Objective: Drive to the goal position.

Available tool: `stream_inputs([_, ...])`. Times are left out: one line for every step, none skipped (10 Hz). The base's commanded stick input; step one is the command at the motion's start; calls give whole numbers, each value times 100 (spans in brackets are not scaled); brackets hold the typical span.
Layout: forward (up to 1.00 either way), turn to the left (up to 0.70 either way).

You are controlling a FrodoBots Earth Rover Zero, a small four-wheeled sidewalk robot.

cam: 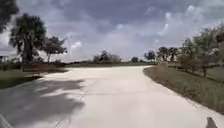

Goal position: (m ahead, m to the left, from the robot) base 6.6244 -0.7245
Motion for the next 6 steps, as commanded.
stream_inputs([70,0])
stream_inputs([70,0])
stream_inputs([70,0])
stream_inputs([70,0])
stream_inputs([70,0])
stream_inputs([70,0])
